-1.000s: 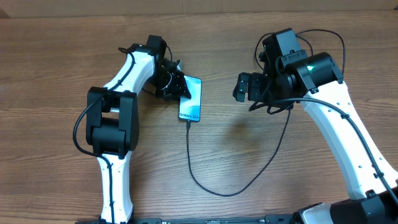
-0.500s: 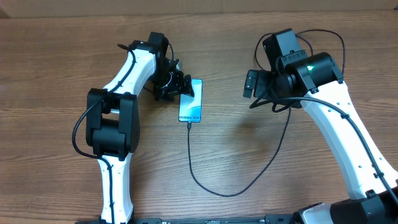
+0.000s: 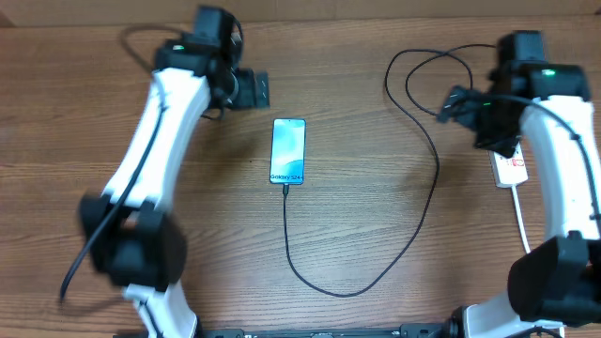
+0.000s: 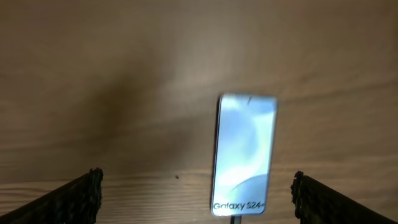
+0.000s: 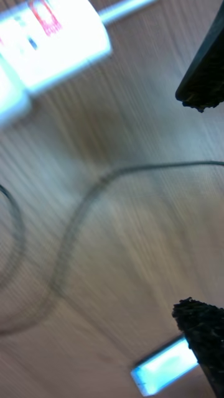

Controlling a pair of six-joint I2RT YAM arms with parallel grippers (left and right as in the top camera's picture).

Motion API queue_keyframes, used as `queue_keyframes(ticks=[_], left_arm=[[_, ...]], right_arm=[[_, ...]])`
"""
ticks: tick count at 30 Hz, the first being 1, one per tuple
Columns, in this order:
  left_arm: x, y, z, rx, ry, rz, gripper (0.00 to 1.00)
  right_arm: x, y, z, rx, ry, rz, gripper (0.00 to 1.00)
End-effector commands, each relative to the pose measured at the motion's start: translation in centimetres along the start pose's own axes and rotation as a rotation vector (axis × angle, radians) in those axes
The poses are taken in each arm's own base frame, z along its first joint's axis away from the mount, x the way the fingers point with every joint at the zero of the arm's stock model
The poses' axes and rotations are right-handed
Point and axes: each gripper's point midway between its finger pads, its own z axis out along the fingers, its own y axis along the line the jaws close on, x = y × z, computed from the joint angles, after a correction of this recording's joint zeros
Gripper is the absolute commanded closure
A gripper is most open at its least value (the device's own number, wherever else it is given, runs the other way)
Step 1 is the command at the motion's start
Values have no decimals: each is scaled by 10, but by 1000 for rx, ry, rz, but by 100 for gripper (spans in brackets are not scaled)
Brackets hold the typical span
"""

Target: Plug charger to phone and switch on socket

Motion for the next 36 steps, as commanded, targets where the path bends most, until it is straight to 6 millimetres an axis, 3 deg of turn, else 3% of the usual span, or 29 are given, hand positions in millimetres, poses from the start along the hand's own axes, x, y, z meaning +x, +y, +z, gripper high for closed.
queue_keyframes(ticks=[1, 3, 10, 11, 16, 21, 29, 36], left_arm=[[-24, 16, -65, -92, -185, -30, 0], [-25, 15, -77, -85, -206, -30, 0], [-24, 15, -75, -87, -201, -30, 0], [-24, 15, -75, -87, -201, -30, 0], [-24, 15, -75, -87, -201, -30, 0], [-24, 15, -75, -87, -201, -30, 0], [-24, 15, -75, -87, -201, -30, 0], [-24, 15, -75, -87, -201, -30, 0]], right_arm=[[-29, -28, -10, -29, -76, 40, 0], [-49, -57, -14, 26, -144, 95, 0], [-86, -128, -16, 230, -279, 203, 0], [-91, -141, -9, 267, -284, 221, 0], [-99, -166, 20, 297, -250, 266, 0], [-104, -177, 38, 305, -235, 284, 0], [-92, -186, 77, 321, -157, 296, 0], [-91, -192, 94, 320, -135, 315, 0]])
